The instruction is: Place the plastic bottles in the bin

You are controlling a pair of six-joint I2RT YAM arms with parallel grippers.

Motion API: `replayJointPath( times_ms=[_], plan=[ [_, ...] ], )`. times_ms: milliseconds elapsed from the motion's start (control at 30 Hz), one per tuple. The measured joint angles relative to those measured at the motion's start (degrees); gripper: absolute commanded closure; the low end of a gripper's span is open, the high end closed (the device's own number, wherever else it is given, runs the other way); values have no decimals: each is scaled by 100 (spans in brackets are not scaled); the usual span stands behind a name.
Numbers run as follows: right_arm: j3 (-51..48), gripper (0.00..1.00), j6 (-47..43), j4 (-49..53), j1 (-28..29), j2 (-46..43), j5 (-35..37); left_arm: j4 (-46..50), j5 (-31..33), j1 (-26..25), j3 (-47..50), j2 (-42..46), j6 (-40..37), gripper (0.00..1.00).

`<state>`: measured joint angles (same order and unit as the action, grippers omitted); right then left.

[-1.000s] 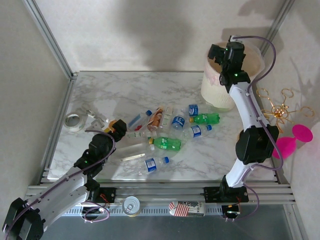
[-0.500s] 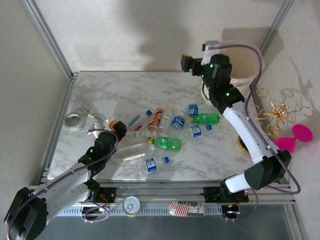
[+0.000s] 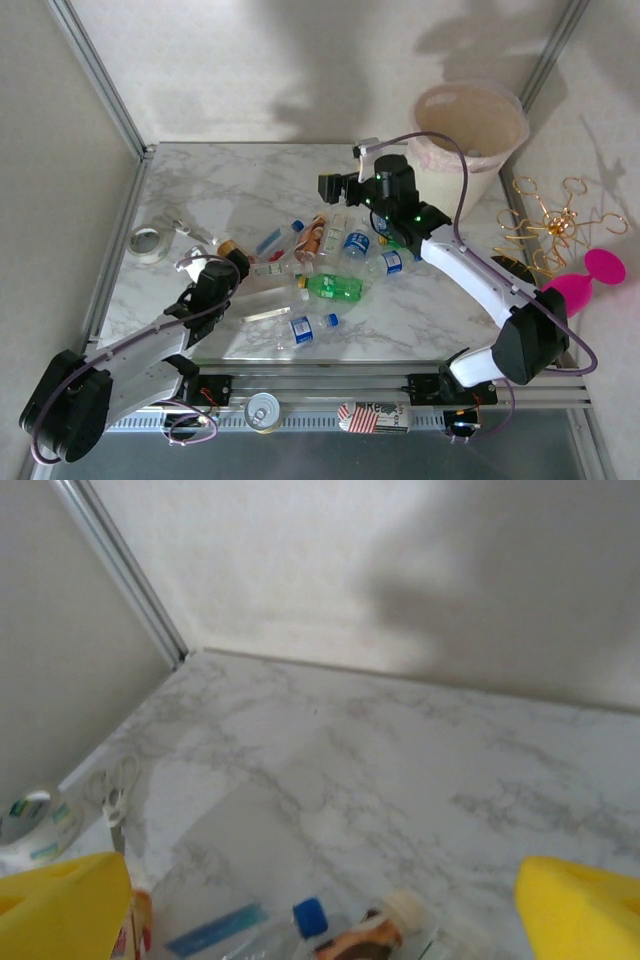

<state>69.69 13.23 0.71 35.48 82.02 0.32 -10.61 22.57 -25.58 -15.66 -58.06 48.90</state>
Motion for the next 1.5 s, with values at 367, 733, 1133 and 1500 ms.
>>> replayJointPath(
  times_ms=[367, 733, 1133, 1500],
  plan=[
    [-706, 1, 269, -92, 131, 7, -234, -354, -269, 142, -533, -1040, -90, 0],
    [-737, 1, 243, -136, 131, -13, -315, -481, -619, 160, -933, -2052, -92, 7],
    [-763, 1, 234, -87, 131, -74, -339, -625, -514, 175, -1019, -2492, -179, 35],
    [-785, 1, 179, -94, 131, -127, -459, -673, -369, 179, -881, -1788, -463, 46]
  ],
)
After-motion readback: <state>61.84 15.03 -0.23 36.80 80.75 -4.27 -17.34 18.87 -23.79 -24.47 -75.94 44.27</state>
